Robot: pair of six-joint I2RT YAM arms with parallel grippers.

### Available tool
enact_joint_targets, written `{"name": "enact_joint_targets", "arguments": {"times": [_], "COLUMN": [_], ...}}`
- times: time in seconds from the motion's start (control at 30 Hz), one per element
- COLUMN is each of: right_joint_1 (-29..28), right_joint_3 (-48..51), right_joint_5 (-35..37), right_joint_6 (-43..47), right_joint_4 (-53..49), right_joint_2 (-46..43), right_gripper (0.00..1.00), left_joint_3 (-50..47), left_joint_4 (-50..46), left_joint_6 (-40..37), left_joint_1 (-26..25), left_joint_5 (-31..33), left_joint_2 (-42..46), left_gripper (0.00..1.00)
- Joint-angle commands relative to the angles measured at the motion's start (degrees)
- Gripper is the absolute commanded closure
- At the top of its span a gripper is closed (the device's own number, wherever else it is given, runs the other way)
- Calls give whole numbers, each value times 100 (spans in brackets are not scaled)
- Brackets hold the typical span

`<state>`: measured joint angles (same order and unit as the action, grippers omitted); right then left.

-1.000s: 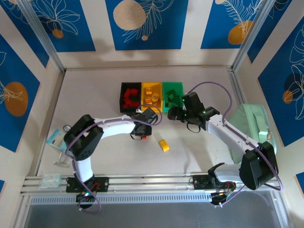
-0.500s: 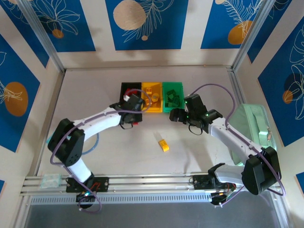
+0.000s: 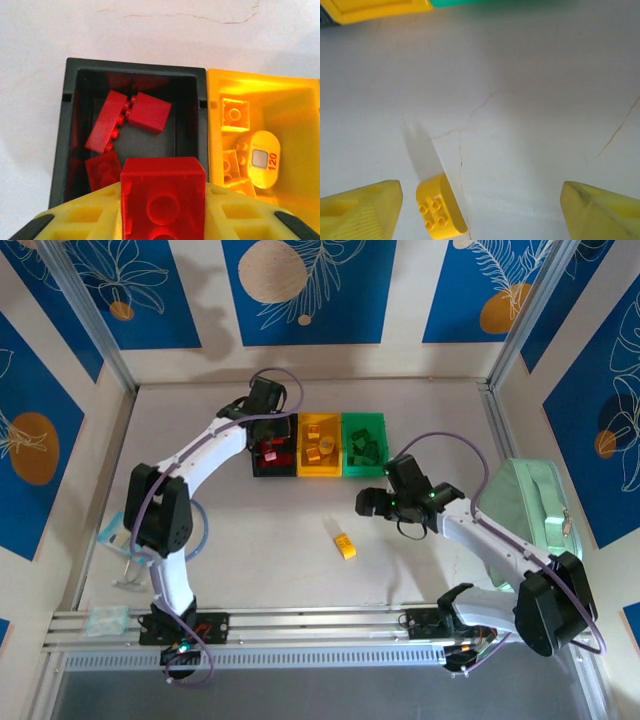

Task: Sort the legos into containers by color
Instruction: Place the lego in the container, then pick up the lego from the bottom-center of the table.

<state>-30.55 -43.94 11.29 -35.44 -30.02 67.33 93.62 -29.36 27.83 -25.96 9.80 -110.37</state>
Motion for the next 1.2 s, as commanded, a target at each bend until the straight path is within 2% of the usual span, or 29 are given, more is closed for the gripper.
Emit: {"name": "enact_joint_targets", "arguments": {"times": [0.0,0.2,0.4,0.63,0.77,0.93,1.17], "right_joint_1": [-132,-425,-836,-1616,-1983,-2126,-2211], "right_joint_3": [215,370,333,32,-168,-507,-1040], "right_joint_5": [-96,133,158,87,215,399,775], "right_joint_6": [-73,-73,137,184,49,26,-25], "right_joint_4": [-201,-304,-353,-360,-256,-235,-688], "right_joint_2": [-262,-464,-355,374,1027,1833,2688], "right_gripper": [17,15,14,16,18,27,51], "left_joint_3": [480,369,-285,-2385,-3149,-4021,-4809], "left_joint_4": [-374,-214,62,1674,1887,2035,1732], "left_joint_6": [-278,-209,-190,-128,-125,-221,-364], "left_joint_1": [82,84,65,47,47,47,47], "left_joint_5": [-245,-395,-334,-614,-502,-330,68], "left_joint_2": [-390,-236,521,2177,2942,3892,4994], "left_gripper": [59,35,33,31,31,30,29]}}
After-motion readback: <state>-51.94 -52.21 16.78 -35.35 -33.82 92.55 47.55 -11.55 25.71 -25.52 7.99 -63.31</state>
